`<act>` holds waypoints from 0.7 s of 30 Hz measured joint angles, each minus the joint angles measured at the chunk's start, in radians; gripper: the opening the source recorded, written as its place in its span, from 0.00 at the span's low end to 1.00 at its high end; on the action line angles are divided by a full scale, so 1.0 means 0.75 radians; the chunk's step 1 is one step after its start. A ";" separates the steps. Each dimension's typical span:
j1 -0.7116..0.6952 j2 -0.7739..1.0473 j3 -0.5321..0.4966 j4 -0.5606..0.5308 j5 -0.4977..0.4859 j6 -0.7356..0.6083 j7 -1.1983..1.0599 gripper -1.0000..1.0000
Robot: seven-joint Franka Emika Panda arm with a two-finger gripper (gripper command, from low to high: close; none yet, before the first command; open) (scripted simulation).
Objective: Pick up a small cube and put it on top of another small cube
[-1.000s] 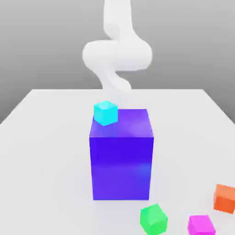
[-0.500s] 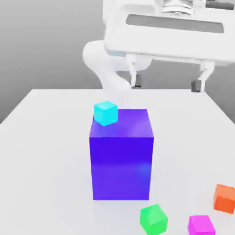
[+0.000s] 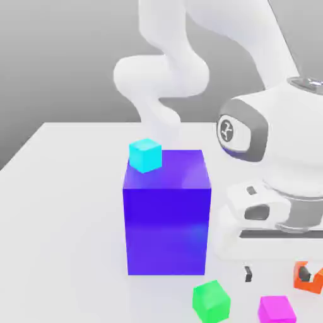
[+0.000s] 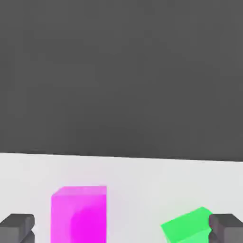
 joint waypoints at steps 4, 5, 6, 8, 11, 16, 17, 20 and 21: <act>0.065 0.192 -0.065 0.038 -0.065 0.128 0.061 0.50; 0.083 0.233 -0.086 0.048 -0.083 0.159 0.075 0.00; 0.083 0.233 -0.086 0.048 -0.083 0.159 0.075 0.00; 0.083 0.233 -0.086 0.048 -0.083 0.160 0.075 0.00; 0.091 0.254 -0.096 0.053 -0.093 0.176 0.082 0.00; 0.028 0.074 -0.016 0.006 0.001 0.043 0.012 0.00; 0.007 0.032 -0.010 -0.018 0.021 0.024 -0.011 0.00; -0.078 -0.094 -0.008 -0.113 0.080 -0.005 -0.093 0.00; -0.109 -0.138 -0.007 -0.147 0.106 -0.012 -0.126 0.00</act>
